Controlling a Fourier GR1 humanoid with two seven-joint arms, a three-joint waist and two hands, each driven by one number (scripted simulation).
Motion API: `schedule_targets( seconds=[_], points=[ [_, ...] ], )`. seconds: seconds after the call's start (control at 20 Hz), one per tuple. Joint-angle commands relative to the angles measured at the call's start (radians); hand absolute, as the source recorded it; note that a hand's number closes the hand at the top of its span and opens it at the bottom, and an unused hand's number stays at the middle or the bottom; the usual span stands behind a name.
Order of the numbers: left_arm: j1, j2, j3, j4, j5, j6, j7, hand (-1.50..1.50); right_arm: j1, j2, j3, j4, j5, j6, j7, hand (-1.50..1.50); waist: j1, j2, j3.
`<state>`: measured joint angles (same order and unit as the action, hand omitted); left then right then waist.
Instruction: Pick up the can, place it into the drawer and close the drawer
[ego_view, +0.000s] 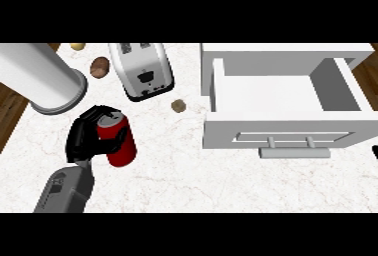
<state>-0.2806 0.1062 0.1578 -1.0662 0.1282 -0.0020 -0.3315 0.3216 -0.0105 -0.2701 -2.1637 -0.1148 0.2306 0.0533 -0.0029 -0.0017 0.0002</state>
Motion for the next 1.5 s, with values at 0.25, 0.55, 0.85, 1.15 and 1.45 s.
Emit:
schedule_targets(
  seconds=[0.25, 0.55, 0.85, 1.15, 1.45],
  points=[
    [-0.017, -0.077, -0.168, -0.344, -0.08, 0.104, 0.261, 1.5, 0.018, 0.01, 0.076, -0.104, 0.032, -0.081, 0.065, -1.5, 0.003, -0.003, 0.0],
    [-0.201, -0.069, -0.167, -0.35, -0.094, 0.155, 0.41, 1.5, -0.01, -0.029, -0.034, -0.08, -0.06, -0.019, 0.101, -1.5, -0.003, 0.0, 0.0],
    [-0.368, -0.106, -0.285, -0.327, -0.139, 0.282, 0.554, 1.5, 0.005, -0.022, -0.032, -0.072, -0.035, 0.004, 0.057, -1.5, -0.01, 0.0, 0.0],
    [-0.572, -0.106, -0.308, -0.256, -0.158, 0.358, 0.626, 1.5, 0.004, -0.043, -0.076, -0.064, -0.081, 0.027, 0.063, -1.5, -0.011, 0.0, 0.0],
    [-0.78, -0.106, -0.349, -0.032, -0.101, 0.469, 0.577, 1.5, -0.011, -0.002, -0.011, -0.112, -0.023, -0.021, 0.108, -1.5, -0.021, 0.003, 0.0]
  ],
)
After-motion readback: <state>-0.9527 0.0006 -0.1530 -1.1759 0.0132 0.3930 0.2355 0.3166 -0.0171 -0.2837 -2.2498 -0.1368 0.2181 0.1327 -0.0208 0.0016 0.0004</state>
